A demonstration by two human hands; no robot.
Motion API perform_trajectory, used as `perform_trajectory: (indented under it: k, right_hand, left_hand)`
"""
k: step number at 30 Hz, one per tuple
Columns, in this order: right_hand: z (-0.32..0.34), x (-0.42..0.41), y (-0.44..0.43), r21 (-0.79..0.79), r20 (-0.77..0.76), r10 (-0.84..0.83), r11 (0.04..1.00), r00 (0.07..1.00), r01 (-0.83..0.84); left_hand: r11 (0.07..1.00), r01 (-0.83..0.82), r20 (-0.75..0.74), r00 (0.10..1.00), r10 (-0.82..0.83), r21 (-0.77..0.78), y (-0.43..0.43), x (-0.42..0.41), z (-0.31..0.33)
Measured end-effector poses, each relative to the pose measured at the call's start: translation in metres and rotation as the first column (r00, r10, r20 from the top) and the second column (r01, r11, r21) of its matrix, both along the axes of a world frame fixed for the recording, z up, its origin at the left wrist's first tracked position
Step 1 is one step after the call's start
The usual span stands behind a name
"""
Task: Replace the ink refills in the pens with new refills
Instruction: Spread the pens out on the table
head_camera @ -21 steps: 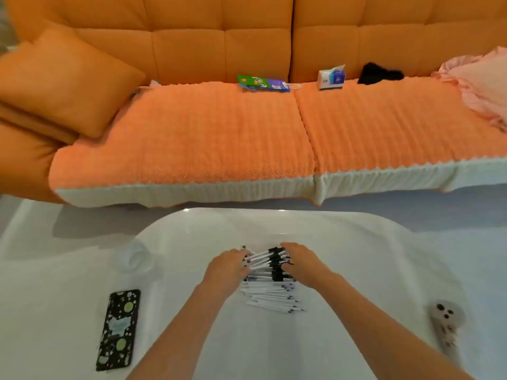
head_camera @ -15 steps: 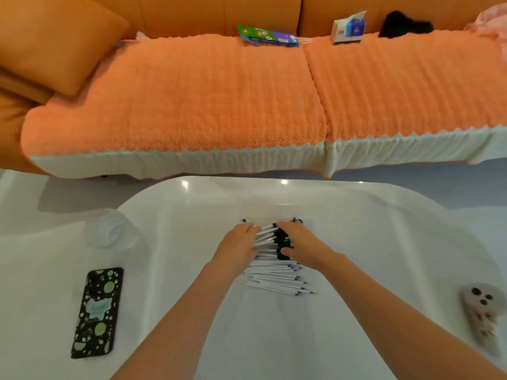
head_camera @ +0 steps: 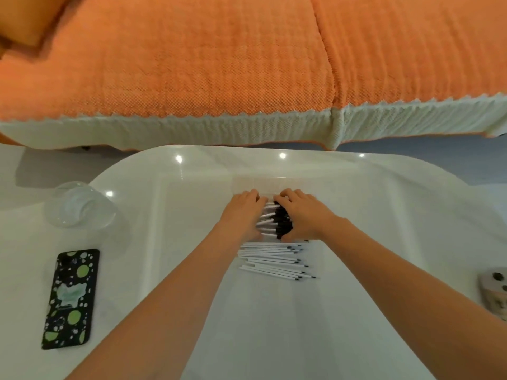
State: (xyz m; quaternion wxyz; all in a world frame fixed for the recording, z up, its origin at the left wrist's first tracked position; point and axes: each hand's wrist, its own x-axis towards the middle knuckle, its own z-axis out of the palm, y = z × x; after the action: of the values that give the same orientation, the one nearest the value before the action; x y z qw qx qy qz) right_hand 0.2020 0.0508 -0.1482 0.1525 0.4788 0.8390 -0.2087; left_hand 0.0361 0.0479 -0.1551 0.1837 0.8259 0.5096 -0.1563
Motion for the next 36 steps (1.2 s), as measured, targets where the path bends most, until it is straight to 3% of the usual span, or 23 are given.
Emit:
perform_trajectory:
  k: [9,21,27,33,36]
  right_hand:
    - [-0.011,0.002,-0.003,0.086,-0.069,-0.051,0.995,0.996,0.057]
    - [-0.02,0.003,-0.003,0.155,0.007,-0.043,0.987,0.999,0.042]
    - [0.017,0.006,0.006,0.176,-0.051,-0.13,0.975,0.99,0.137]
    - [0.066,0.002,-0.05,0.366,-0.146,-0.049,0.925,0.988,0.1]
    - [0.052,-0.003,-0.106,0.319,-0.186,-0.047,0.942,0.981,0.105]
  left_hand:
    - [0.999,-0.017,0.026,1.0,0.015,0.05,0.0,0.003,-0.006]
    - [0.992,0.048,-0.003,0.999,-0.048,0.113,0.009,0.006,-0.008]
    - [0.981,0.007,0.075,0.997,-0.022,0.192,0.013,0.007,0.025]
    - [0.964,-0.096,0.218,0.975,0.041,0.248,-0.047,-0.005,0.078]
    - [0.985,-0.048,0.257,0.966,0.003,0.168,-0.104,-0.013,0.065]
